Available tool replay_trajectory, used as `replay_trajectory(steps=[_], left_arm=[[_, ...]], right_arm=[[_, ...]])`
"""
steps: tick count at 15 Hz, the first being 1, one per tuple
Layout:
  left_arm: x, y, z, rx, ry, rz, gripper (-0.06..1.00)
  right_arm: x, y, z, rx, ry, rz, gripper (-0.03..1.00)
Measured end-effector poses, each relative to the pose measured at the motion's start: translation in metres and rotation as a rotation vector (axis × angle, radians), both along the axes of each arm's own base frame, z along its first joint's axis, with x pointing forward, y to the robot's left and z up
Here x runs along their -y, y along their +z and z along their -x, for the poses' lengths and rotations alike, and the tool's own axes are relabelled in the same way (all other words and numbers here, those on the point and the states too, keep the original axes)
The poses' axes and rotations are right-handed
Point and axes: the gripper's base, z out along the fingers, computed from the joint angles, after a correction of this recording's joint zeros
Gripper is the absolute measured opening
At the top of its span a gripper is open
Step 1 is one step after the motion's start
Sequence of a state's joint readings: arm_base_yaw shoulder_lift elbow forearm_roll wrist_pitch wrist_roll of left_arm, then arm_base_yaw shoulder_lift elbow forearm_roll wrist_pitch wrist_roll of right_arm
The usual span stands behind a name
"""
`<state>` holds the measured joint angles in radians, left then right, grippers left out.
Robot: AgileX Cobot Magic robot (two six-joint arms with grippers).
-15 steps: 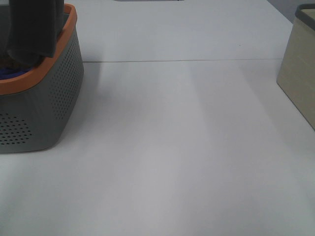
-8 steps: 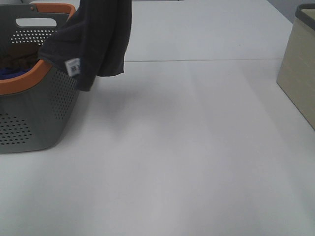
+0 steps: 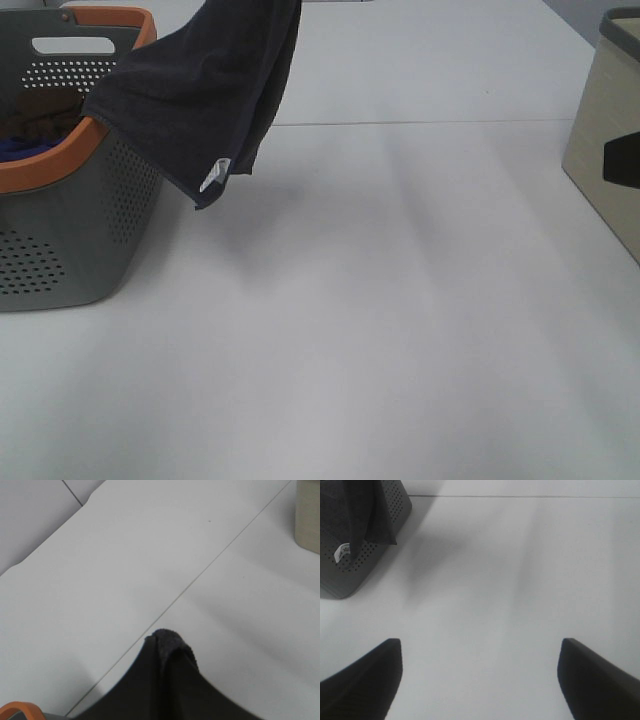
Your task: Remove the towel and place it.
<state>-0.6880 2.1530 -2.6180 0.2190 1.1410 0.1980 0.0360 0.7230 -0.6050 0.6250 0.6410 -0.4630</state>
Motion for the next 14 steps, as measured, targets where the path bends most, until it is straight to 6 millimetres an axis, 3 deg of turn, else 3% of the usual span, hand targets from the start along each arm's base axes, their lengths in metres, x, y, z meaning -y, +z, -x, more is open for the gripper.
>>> replay_trajectory(steps=[3, 5, 7, 14], left_arm=[[0.011, 0.003, 0.000, 0.060, -0.048, 0.055, 0.00], [0.020, -0.007, -0.003, 0.049, -0.086, 0.044, 0.00], [0.039, -0.047, -0.021, -0.003, -0.126, -0.004, 0.00], [0.070, -0.111, -0.040, -0.121, -0.200, 0.053, 0.00]], right_arm=[[-0.002, -0.002, -0.004, 0.006, 0.035, 0.009, 0.75], [-0.001, 0.000, -0.005, 0.028, 0.031, 0.017, 0.75], [0.000, 0.001, -0.007, 0.057, 0.018, 0.025, 0.75], [0.001, 0.002, -0.009, 0.071, 0.008, 0.026, 0.75]])
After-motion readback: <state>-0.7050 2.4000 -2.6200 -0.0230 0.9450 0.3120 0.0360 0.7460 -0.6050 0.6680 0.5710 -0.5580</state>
